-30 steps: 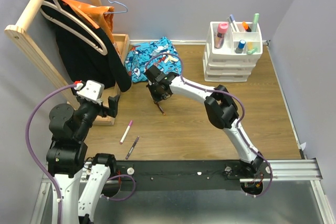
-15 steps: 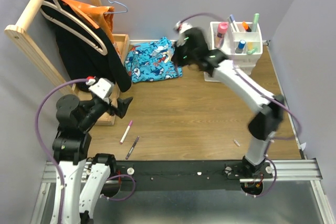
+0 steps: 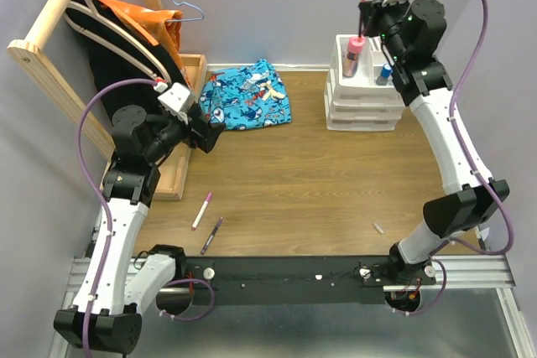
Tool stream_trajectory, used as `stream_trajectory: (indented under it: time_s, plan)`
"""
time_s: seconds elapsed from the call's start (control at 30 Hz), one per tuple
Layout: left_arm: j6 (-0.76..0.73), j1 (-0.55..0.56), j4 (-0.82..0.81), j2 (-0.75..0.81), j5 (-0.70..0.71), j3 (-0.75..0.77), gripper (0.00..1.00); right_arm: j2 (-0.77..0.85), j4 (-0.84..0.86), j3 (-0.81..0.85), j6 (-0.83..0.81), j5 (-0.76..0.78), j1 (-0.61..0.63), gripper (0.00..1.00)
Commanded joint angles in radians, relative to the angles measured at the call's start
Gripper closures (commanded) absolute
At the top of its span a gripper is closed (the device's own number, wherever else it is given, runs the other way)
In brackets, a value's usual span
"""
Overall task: Sort the stationery into containers
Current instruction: Pick up the pen from the center of the board, then place the pen in the storage box.
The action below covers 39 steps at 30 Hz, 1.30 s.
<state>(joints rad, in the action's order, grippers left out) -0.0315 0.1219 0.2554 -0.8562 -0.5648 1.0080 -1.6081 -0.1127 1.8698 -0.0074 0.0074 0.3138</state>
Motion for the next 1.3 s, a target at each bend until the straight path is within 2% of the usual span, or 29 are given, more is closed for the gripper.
stream_trajectory:
  time_s: [0.0,0.13,0.23,0.9,1.27]
  plan:
    - [0.001,0.004,-0.027,-0.020,0.023,0.067,0.01,-0.062,0.035,0.051,-0.042,-0.081,-0.148,0.99]
    - [-0.015,0.005,-0.002,-0.043,0.025,0.086,0.01,-0.119,0.054,0.097,-0.054,-0.138,-0.261,0.99]
    - [-0.013,0.005,-0.002,-0.053,0.026,0.090,0.01,-0.151,0.087,0.091,-0.088,-0.155,-0.295,0.99]
    - [-0.079,0.005,0.031,-0.136,0.071,0.124,0.01,-0.375,0.150,0.144,-0.166,-0.250,-0.331,0.99]
    - [-0.062,0.005,0.007,-0.165,0.066,0.112,0.01,-0.377,0.165,0.062,-0.198,-0.285,-0.331,0.99]
